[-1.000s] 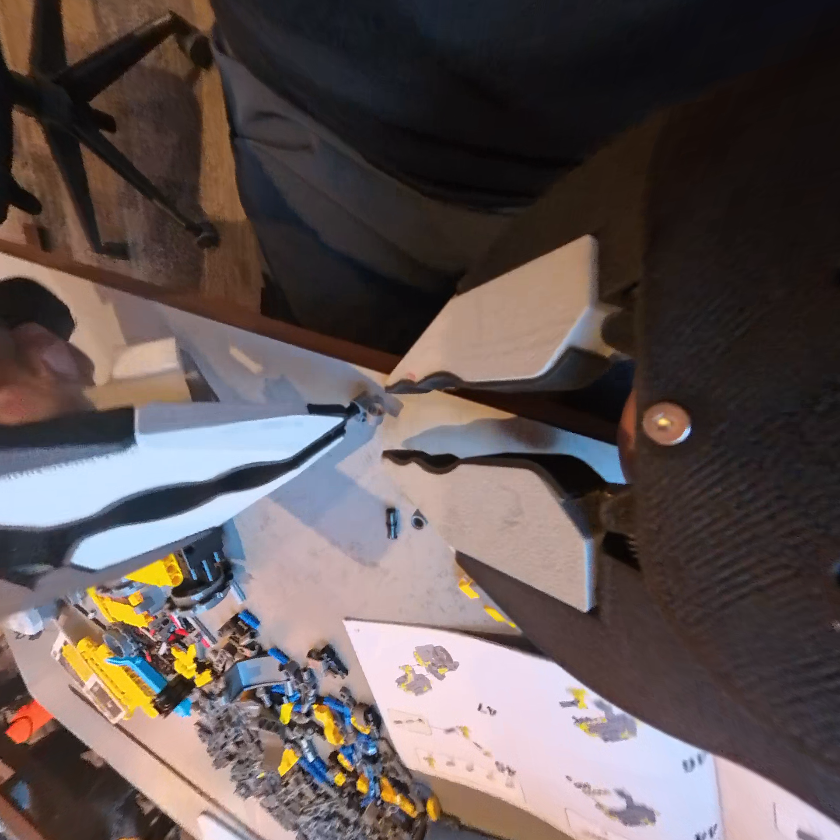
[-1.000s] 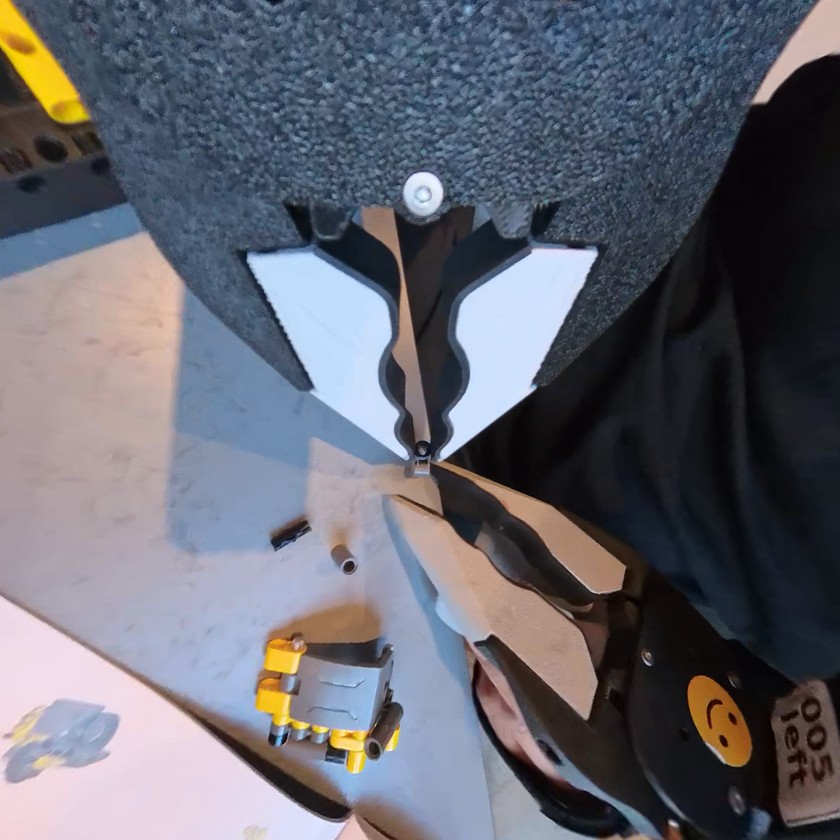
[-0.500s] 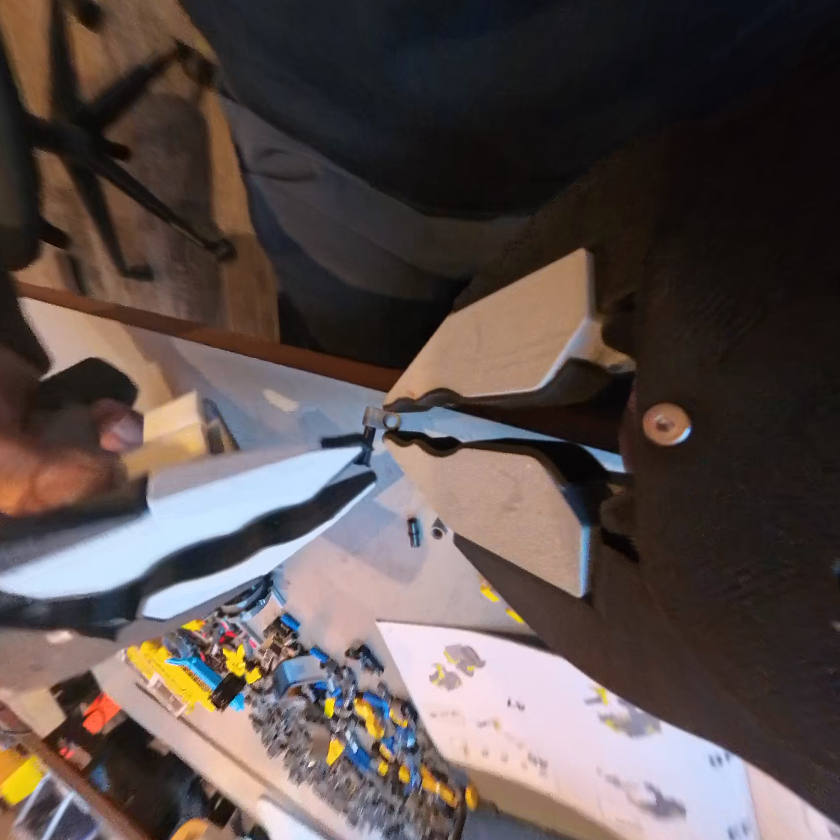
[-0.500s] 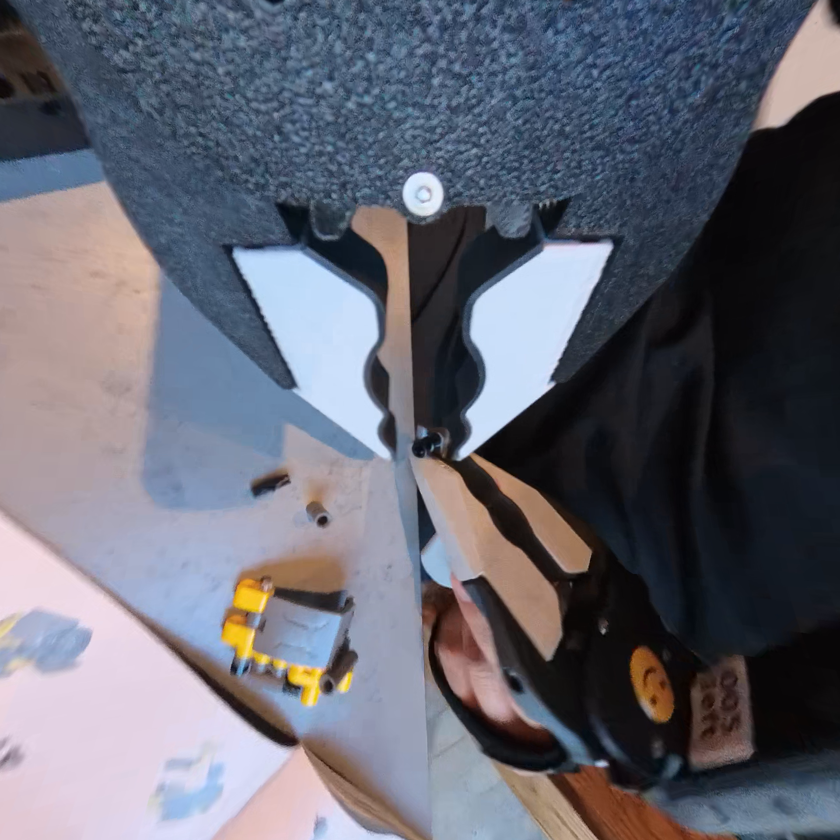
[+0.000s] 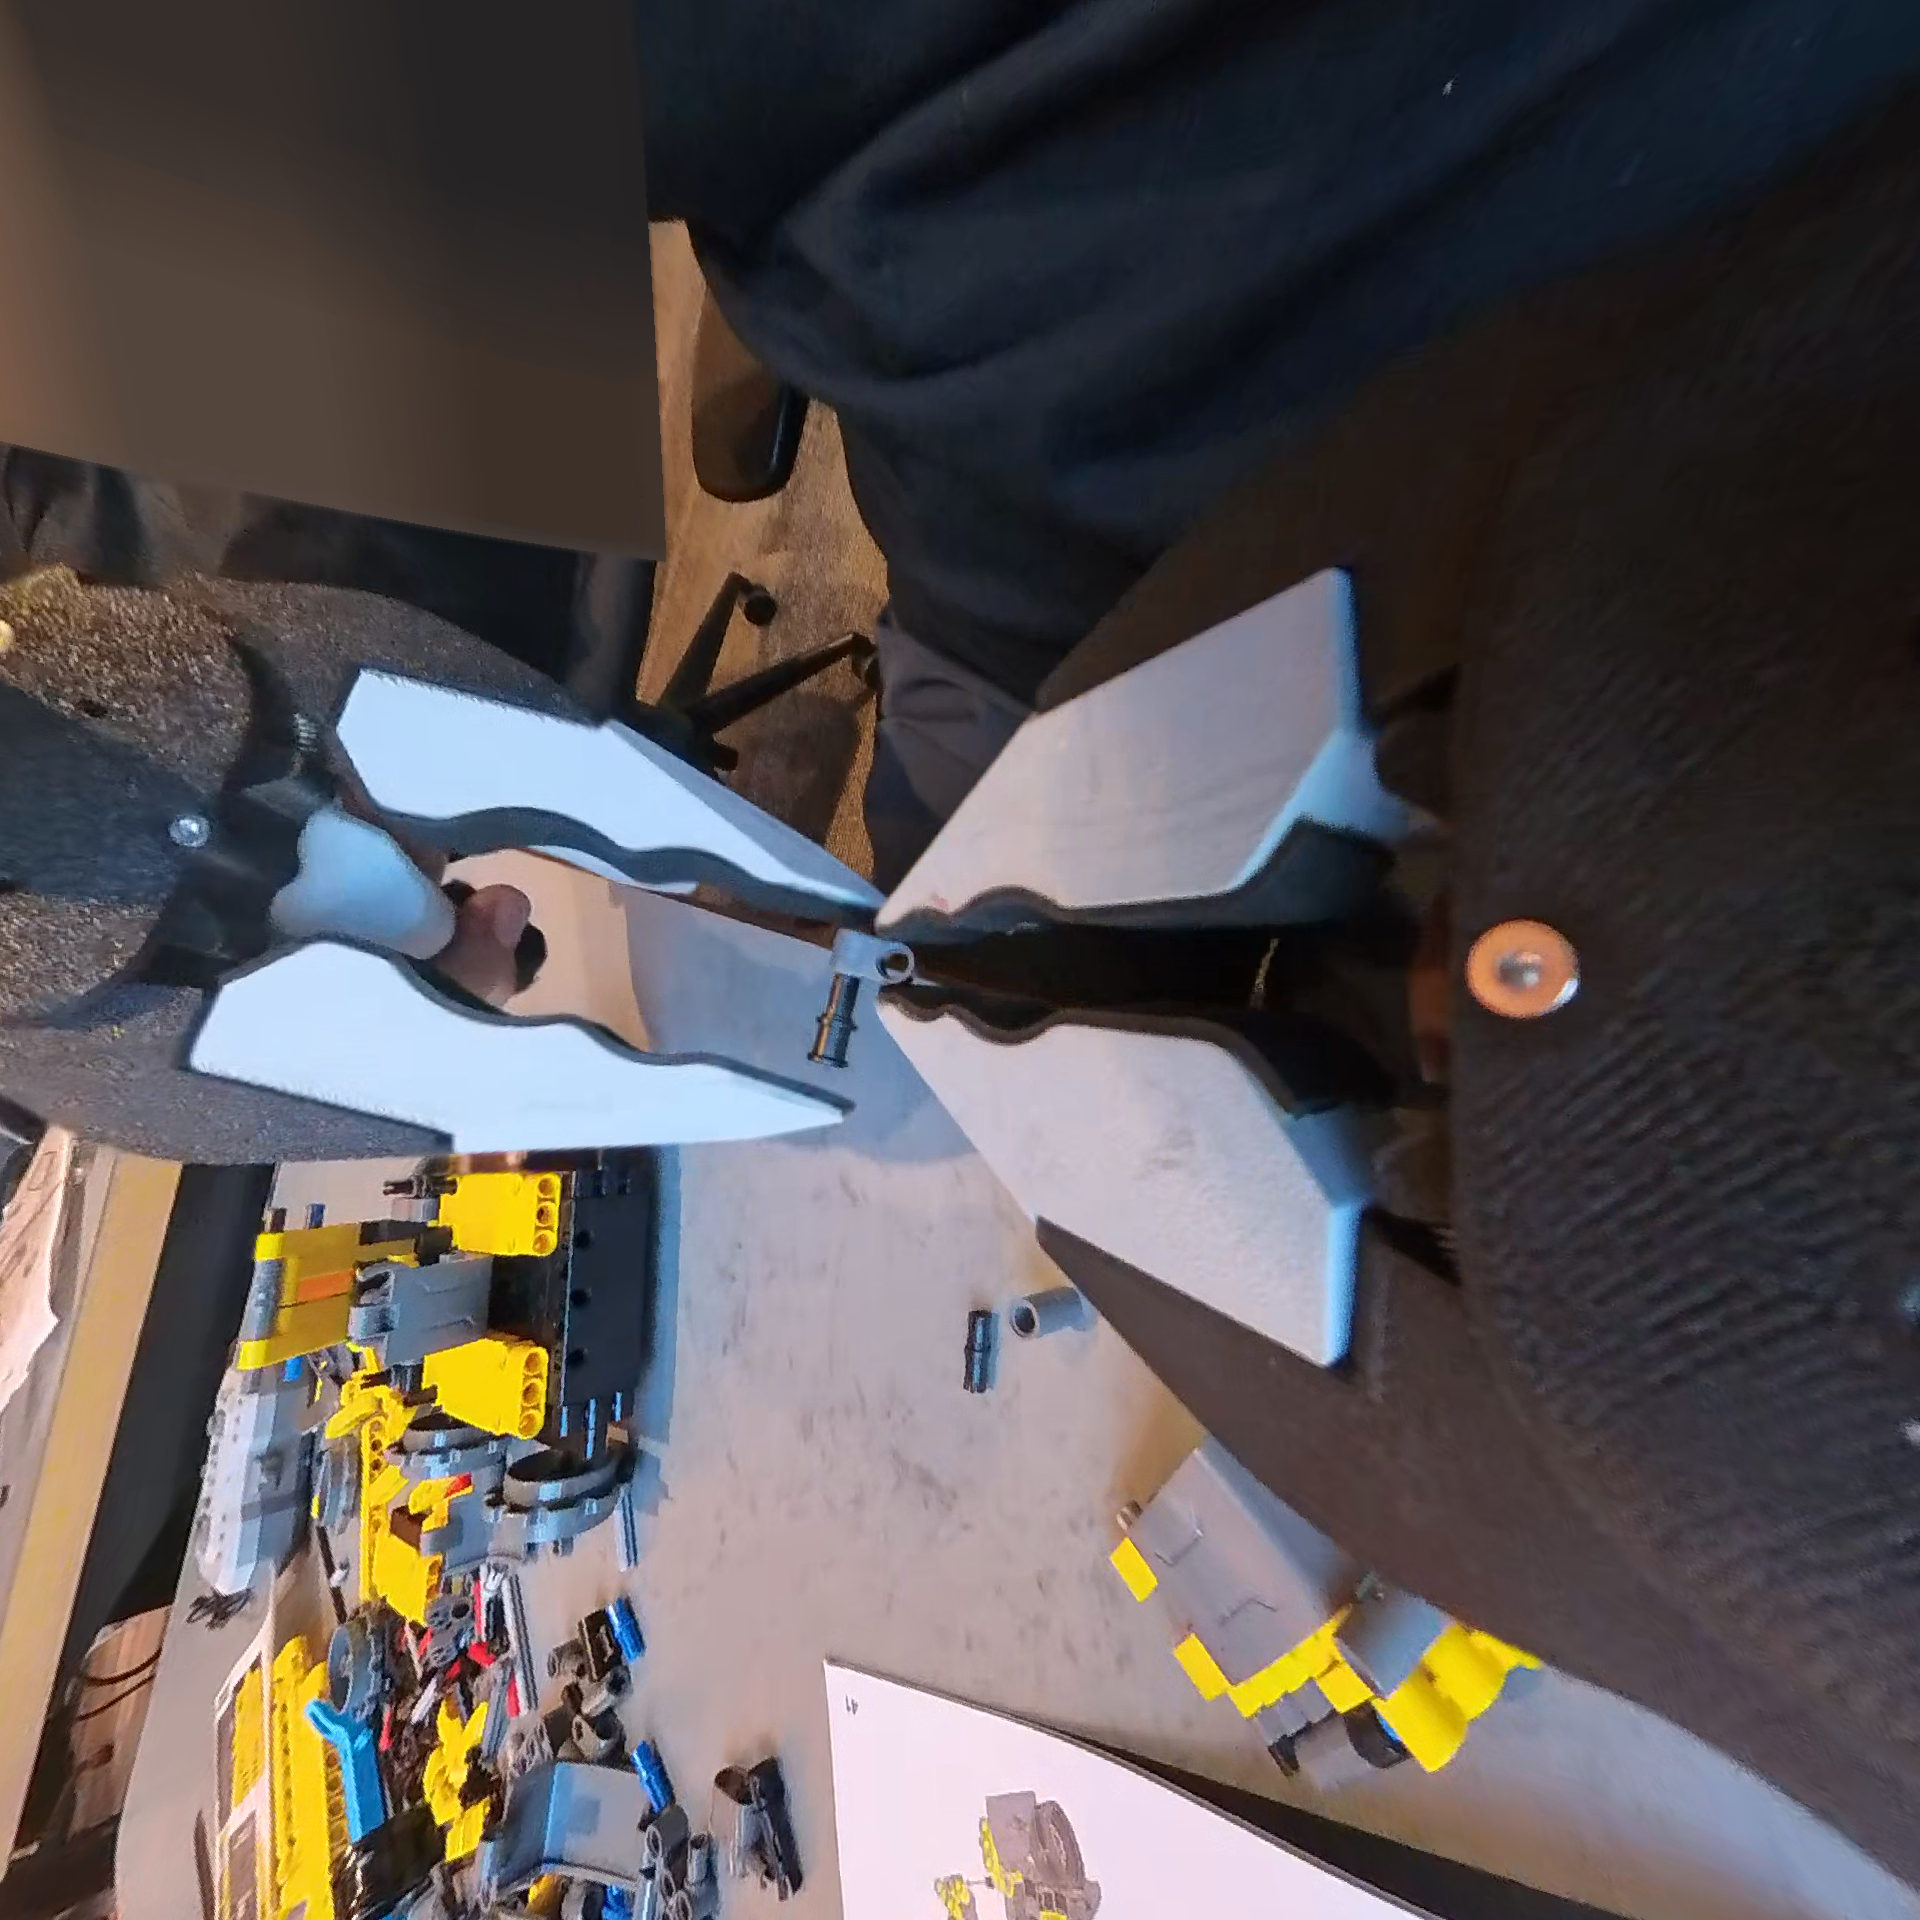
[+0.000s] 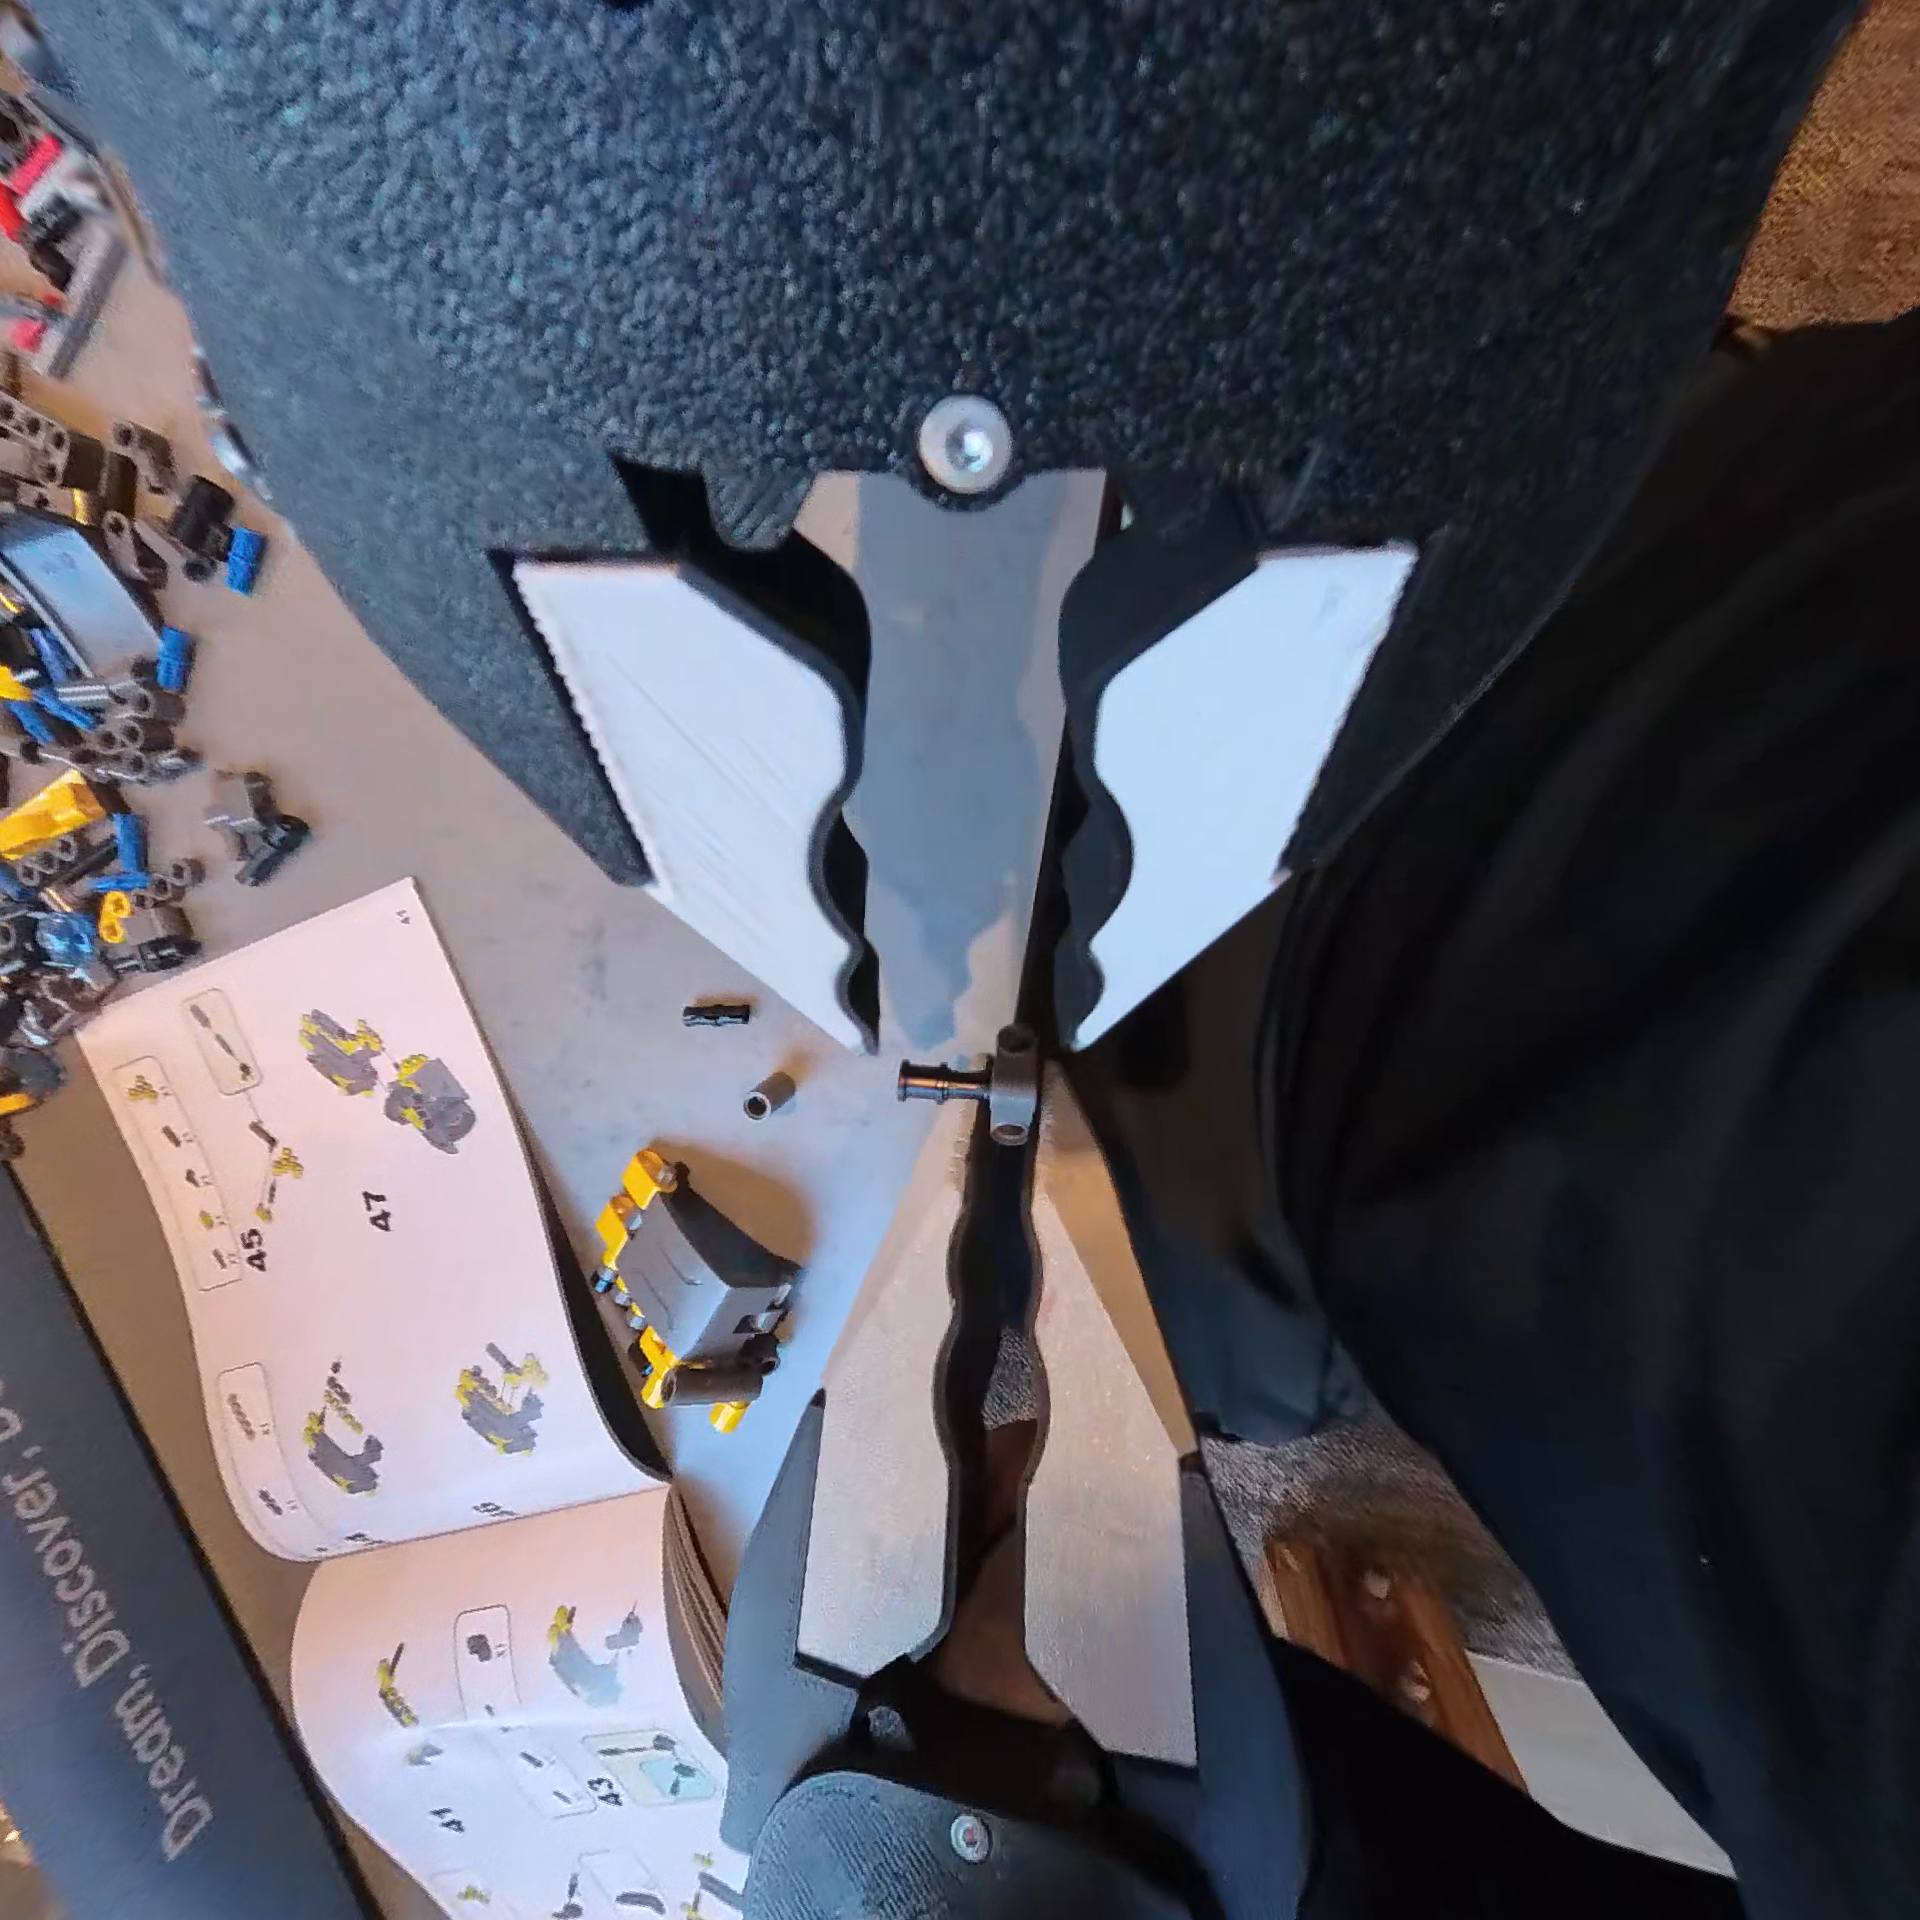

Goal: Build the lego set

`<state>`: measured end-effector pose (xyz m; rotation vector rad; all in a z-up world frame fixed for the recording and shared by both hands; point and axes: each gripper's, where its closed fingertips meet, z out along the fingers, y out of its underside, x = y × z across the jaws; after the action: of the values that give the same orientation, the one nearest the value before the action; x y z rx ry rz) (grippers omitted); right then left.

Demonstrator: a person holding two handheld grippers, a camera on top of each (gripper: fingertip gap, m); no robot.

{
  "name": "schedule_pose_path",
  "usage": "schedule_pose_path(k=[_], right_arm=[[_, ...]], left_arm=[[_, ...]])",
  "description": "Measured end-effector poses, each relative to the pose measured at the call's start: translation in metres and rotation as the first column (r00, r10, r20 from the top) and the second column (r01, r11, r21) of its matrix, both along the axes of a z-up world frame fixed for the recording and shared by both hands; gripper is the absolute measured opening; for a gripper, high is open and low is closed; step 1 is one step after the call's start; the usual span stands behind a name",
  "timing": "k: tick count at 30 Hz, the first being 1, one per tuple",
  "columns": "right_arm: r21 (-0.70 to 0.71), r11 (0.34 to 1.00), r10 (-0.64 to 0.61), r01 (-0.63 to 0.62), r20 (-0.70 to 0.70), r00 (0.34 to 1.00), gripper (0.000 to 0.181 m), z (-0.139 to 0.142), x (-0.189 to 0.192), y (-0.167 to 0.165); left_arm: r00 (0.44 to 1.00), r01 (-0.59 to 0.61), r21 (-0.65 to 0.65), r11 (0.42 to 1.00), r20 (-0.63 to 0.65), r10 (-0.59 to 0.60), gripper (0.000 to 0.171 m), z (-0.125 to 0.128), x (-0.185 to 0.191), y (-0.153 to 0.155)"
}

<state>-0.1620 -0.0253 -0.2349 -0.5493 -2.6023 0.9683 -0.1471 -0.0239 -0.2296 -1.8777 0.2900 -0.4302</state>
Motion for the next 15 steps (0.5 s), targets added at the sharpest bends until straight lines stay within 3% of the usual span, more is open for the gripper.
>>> schedule_pose_path(k=[3,9,15], right_arm=[[-0.031,1.0,0.0,0.001,0.029,1.0,0.03,-0.0028,0.0011,-0.0016],[-0.072,0.997,0.031,-0.028,0.033,0.999,0.009,-0.0045,0.0075,-0.0076],[-0.107,0.994,0.011,-0.004,0.064,0.998,0.027,-0.001,0.0041,-0.0029]], left_arm=[[1.0,0.008,-0.01,1.0,-0.016,-0.008,0.007,-0.0019,0.0026,-0.0001],[1.0,0.019,-0.031,0.999,0.021,-0.019,0.007,-0.0021,0.0012,-0.0019],[0.998,0.047,-0.06,0.997,0.044,-0.045,0.007,-0.0046,0.0063,-0.0033]])
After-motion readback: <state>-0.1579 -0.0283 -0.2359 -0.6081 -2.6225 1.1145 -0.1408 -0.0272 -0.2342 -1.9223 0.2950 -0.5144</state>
